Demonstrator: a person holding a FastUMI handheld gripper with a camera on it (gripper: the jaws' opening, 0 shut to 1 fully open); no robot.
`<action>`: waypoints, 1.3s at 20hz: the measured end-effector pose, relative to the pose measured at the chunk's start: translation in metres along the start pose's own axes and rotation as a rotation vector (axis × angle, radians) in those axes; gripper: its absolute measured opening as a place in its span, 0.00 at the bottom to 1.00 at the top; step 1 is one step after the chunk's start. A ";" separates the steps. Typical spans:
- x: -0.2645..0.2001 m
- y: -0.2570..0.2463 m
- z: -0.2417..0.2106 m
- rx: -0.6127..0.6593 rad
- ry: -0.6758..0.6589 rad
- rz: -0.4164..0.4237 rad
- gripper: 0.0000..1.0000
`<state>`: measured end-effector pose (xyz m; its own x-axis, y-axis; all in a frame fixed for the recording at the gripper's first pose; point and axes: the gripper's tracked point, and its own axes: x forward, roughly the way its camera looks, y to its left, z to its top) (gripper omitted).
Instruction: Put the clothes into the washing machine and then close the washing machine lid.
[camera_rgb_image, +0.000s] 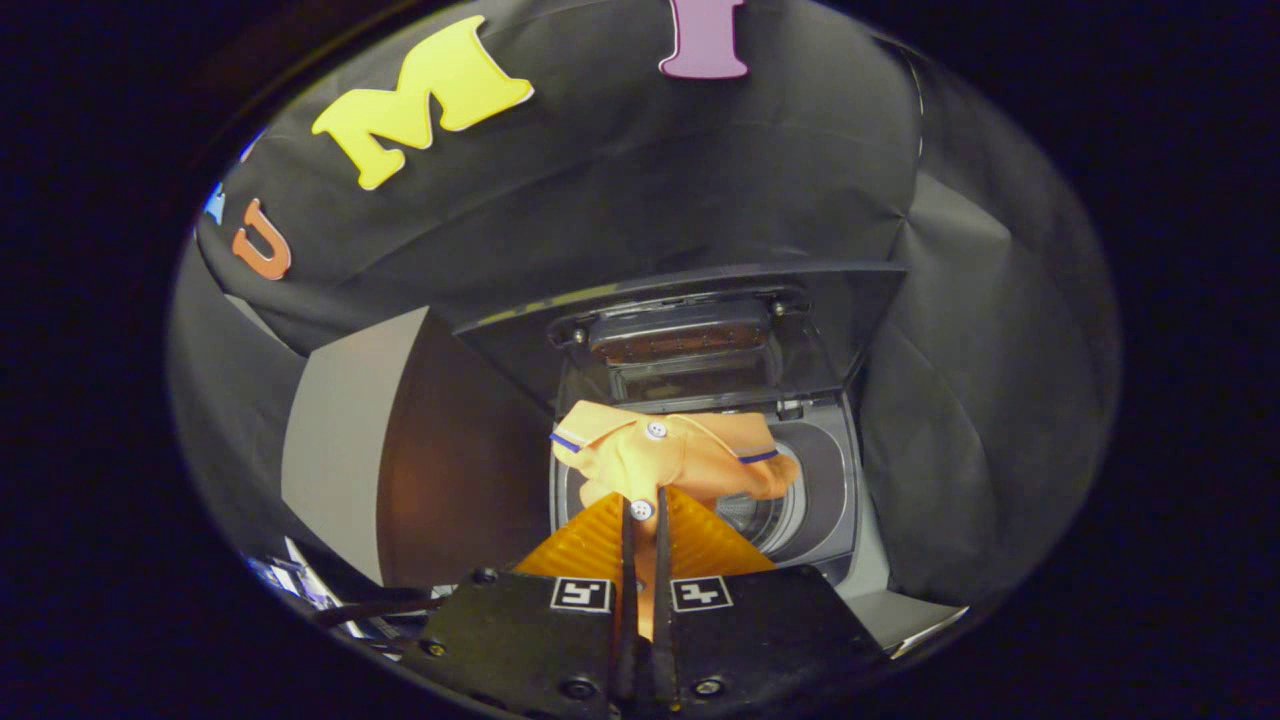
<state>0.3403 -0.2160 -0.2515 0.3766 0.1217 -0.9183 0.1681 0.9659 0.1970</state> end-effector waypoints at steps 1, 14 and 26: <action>0.009 -0.001 -0.001 -0.005 -0.006 -0.012 0.09; 0.106 -0.041 -0.045 0.054 0.084 -0.106 0.12; 0.103 -0.035 -0.036 0.038 0.074 -0.101 0.56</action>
<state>0.3408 -0.2287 -0.3650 0.2875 0.0419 -0.9569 0.2366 0.9650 0.1134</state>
